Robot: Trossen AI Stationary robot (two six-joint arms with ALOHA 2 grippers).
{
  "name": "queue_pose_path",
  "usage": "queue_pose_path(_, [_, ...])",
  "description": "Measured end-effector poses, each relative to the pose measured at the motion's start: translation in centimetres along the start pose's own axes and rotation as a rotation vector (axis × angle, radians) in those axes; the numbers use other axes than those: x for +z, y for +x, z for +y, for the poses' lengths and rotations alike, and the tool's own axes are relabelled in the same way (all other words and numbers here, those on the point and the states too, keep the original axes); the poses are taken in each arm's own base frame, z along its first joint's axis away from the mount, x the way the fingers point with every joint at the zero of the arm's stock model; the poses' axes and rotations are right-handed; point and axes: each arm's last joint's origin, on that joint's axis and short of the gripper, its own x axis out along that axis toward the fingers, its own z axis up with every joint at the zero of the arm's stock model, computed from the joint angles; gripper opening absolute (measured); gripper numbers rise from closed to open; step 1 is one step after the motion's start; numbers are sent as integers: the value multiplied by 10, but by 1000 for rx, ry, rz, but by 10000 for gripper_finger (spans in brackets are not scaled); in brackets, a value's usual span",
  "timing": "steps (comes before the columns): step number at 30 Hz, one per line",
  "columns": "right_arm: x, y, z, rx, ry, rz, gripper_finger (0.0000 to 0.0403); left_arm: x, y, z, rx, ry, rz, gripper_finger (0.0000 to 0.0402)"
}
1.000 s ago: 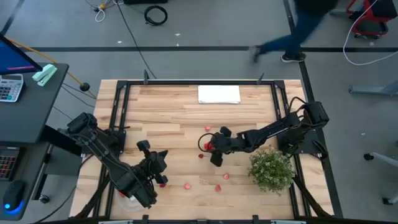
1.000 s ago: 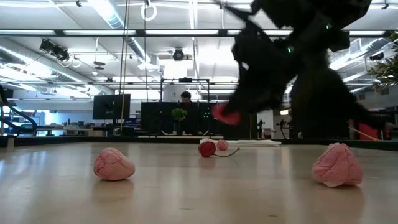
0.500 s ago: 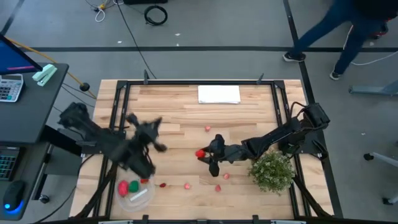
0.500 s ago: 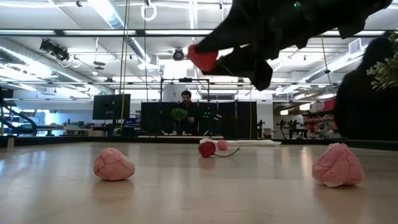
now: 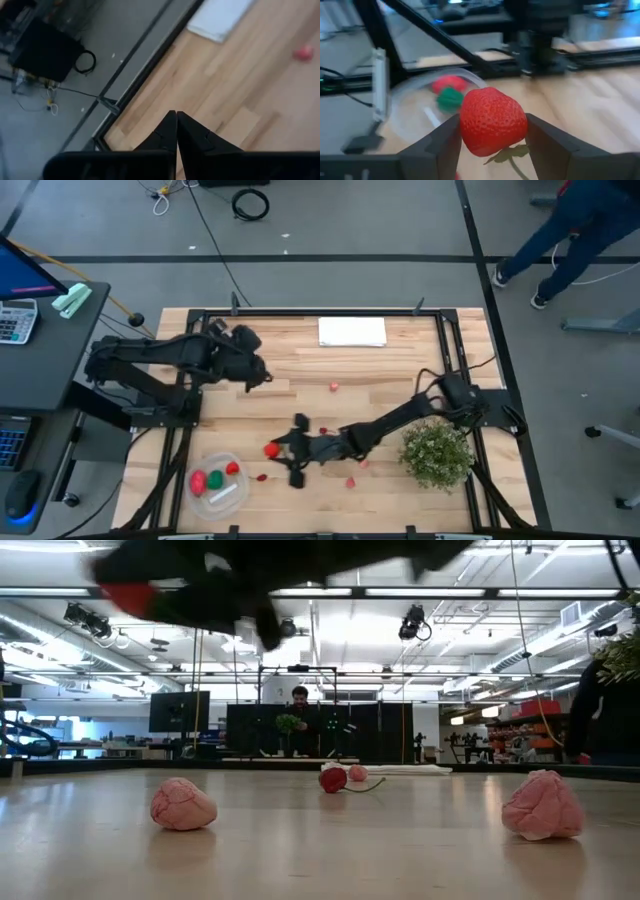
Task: Pick and placing Produce into tupperware
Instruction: Put the strawberry into the transparent plastic container
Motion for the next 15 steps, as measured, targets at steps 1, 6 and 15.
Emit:
queue_pose_path(1, [2, 8, 3, 20, -4, 14, 206, 2, 4, 1, 1, 27, 10, 13])
queue_pose_path(6, [4, 42, 18, 91, -19, 57, 206, 17, 24, 16, 50, -26, 8, 9])
queue_pose_path(15, [-12, 85, 36, 204, -13, 44, 206, 30, 66, 42, 58, -137, 120, 18])
